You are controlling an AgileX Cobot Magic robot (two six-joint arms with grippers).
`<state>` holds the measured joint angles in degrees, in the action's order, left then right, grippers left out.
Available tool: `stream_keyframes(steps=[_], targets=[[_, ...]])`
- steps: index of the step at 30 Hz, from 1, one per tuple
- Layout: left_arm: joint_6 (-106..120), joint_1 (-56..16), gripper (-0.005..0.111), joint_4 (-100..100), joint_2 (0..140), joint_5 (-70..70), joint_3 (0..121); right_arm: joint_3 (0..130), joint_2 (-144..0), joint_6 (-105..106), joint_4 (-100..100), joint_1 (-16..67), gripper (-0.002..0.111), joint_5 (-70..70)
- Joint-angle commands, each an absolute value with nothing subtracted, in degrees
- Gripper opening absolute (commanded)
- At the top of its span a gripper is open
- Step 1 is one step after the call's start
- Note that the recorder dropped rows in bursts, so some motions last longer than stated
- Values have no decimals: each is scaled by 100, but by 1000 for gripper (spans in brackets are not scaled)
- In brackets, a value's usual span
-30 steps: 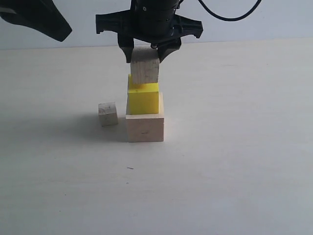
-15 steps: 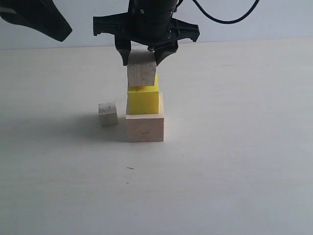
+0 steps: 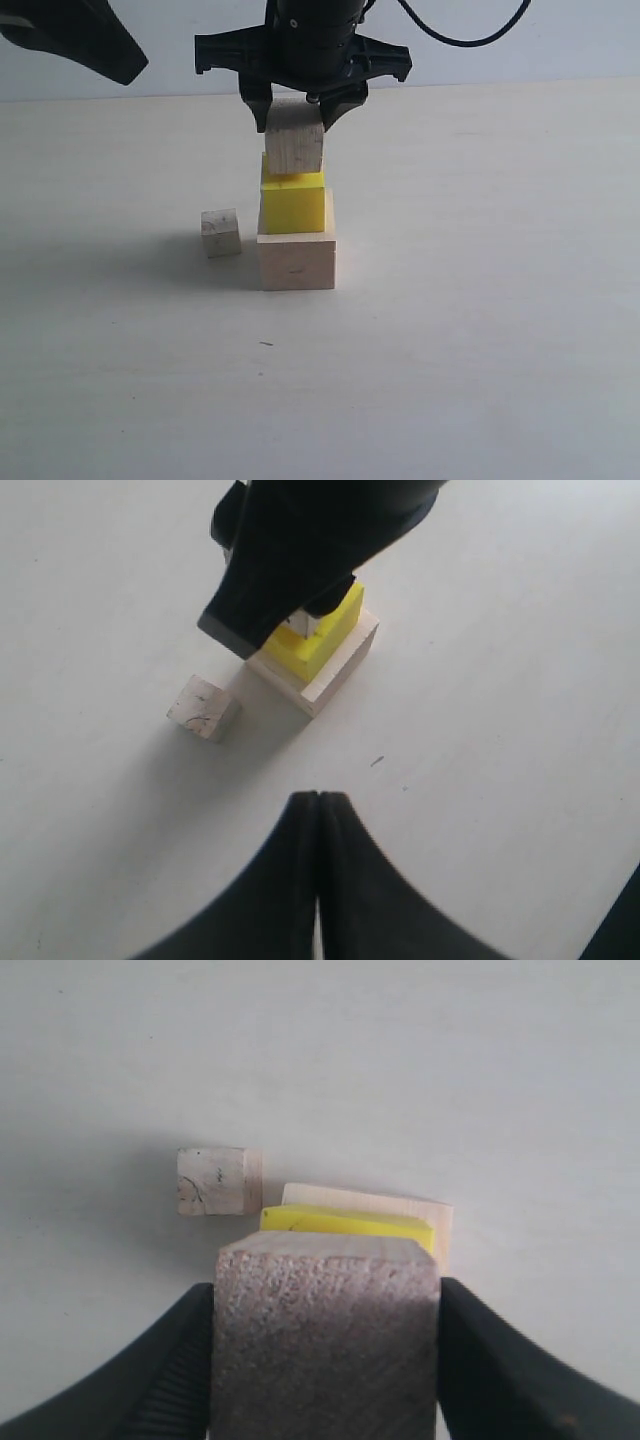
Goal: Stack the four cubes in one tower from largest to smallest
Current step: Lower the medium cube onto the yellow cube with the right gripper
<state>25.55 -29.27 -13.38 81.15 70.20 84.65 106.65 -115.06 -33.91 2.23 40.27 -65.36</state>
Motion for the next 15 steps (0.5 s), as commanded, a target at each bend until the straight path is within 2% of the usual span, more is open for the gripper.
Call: stream_keyframes(steps=[1, 15], targets=[[2579, -2900, 0, -1408, 8067, 6996, 8448, 10725, -11484, -3378, 277, 4035, 0, -6528], [2570, -2900, 0, -1408, 8067, 6996, 8448, 10725, -11634, -3383, 146, 4035, 0, -6480]])
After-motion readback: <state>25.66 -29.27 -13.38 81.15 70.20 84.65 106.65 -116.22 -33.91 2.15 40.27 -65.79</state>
